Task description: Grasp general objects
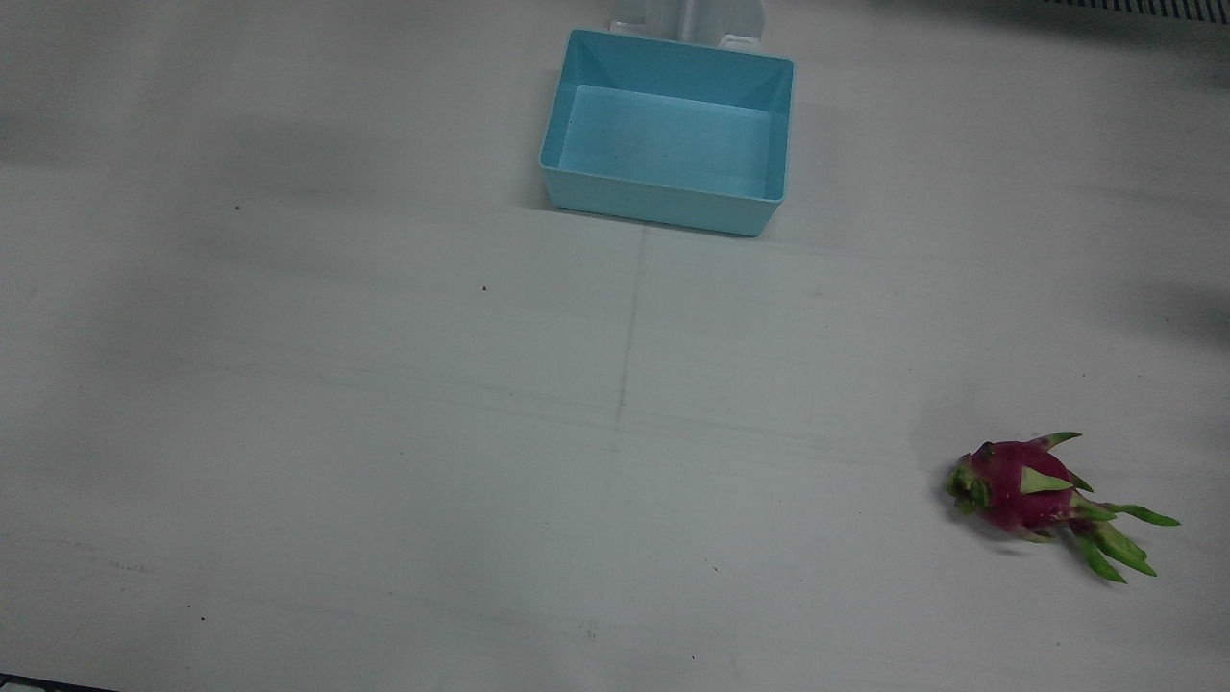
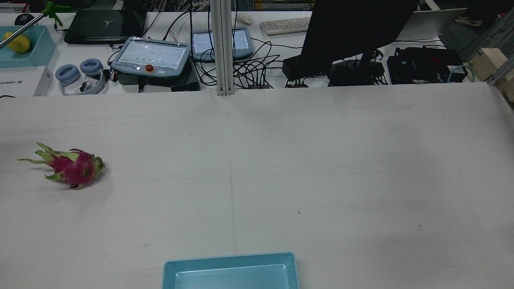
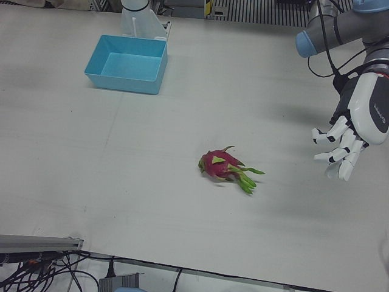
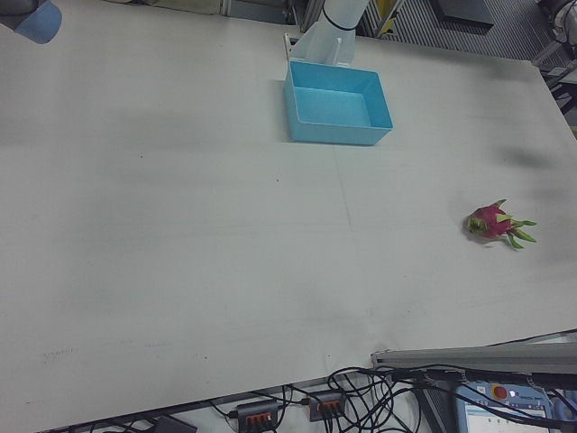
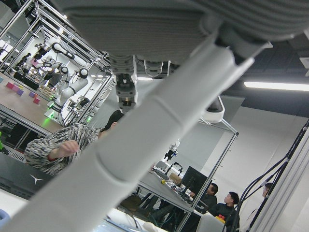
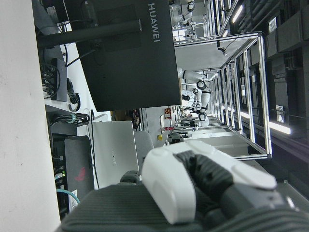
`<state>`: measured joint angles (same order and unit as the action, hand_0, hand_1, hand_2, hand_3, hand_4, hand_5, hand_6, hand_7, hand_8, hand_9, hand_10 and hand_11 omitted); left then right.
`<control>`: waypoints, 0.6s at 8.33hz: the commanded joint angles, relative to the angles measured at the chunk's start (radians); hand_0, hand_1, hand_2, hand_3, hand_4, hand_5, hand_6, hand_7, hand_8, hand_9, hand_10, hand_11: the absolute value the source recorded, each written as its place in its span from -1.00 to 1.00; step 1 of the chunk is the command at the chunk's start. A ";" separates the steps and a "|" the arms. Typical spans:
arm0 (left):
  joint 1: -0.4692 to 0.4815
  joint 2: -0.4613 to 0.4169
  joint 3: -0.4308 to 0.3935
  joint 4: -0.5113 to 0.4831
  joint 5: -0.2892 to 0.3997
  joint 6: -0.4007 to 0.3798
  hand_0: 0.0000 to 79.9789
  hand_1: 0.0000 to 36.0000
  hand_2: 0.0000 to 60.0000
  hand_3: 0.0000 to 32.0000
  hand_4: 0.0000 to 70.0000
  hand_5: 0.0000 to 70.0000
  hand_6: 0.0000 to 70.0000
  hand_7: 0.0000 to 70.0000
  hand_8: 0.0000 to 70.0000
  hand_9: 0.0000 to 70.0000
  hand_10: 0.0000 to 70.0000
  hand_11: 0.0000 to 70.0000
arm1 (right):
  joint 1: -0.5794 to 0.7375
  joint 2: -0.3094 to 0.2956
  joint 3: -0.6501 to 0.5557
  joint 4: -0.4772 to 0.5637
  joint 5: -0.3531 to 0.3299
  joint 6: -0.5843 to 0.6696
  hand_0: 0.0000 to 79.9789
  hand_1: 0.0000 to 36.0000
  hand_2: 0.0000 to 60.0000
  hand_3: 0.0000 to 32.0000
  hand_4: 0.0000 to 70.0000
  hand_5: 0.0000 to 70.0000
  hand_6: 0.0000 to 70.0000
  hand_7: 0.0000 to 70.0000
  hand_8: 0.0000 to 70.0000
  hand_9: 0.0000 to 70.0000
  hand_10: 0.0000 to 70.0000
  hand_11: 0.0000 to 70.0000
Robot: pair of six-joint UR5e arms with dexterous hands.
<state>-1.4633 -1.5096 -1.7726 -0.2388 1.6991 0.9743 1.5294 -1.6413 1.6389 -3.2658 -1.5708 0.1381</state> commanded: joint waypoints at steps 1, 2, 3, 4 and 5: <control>0.154 -0.007 -0.046 0.125 -0.004 0.178 1.00 1.00 1.00 -1.00 -1.00 1.00 -1.00 0.31 -1.00 -0.78 -1.00 -1.00 | 0.000 0.000 -0.001 0.000 0.000 0.000 -1.00 -1.00 -1.00 -1.00 -1.00 -1.00 -1.00 -1.00 -1.00 -1.00 -1.00 -1.00; 0.250 -0.020 -0.071 0.178 -0.075 0.225 1.00 1.00 1.00 -1.00 -1.00 1.00 -1.00 0.28 -1.00 -0.79 -1.00 -1.00 | 0.000 0.000 -0.001 0.000 0.000 0.000 -1.00 -1.00 -1.00 -1.00 -1.00 -1.00 -1.00 -1.00 -1.00 -1.00 -1.00 -1.00; 0.358 -0.035 -0.071 0.205 -0.158 0.250 1.00 1.00 1.00 -1.00 -1.00 1.00 -1.00 0.19 -1.00 -0.80 -1.00 -1.00 | 0.000 0.000 -0.001 0.000 0.000 0.000 -1.00 -1.00 -1.00 -1.00 -1.00 -1.00 -1.00 -1.00 -1.00 -1.00 -1.00 -1.00; 0.461 -0.073 -0.071 0.266 -0.241 0.303 1.00 1.00 1.00 -1.00 -1.00 1.00 -1.00 0.39 -1.00 -0.76 -1.00 -1.00 | 0.000 0.000 0.001 0.000 0.000 0.000 -1.00 -1.00 -1.00 -1.00 -1.00 -1.00 -1.00 -1.00 -1.00 -1.00 -1.00 -1.00; 0.504 -0.116 -0.067 0.323 -0.272 0.313 1.00 1.00 1.00 -1.00 -1.00 1.00 -1.00 0.35 -1.00 -0.77 -1.00 -1.00 | 0.000 0.000 -0.001 0.000 0.000 0.000 -1.00 -1.00 -1.00 -1.00 -1.00 -1.00 -1.00 -1.00 -1.00 -1.00 -1.00 -1.00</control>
<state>-1.1229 -1.5502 -1.8391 -0.0328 1.5496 1.2229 1.5294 -1.6413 1.6387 -3.2658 -1.5708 0.1381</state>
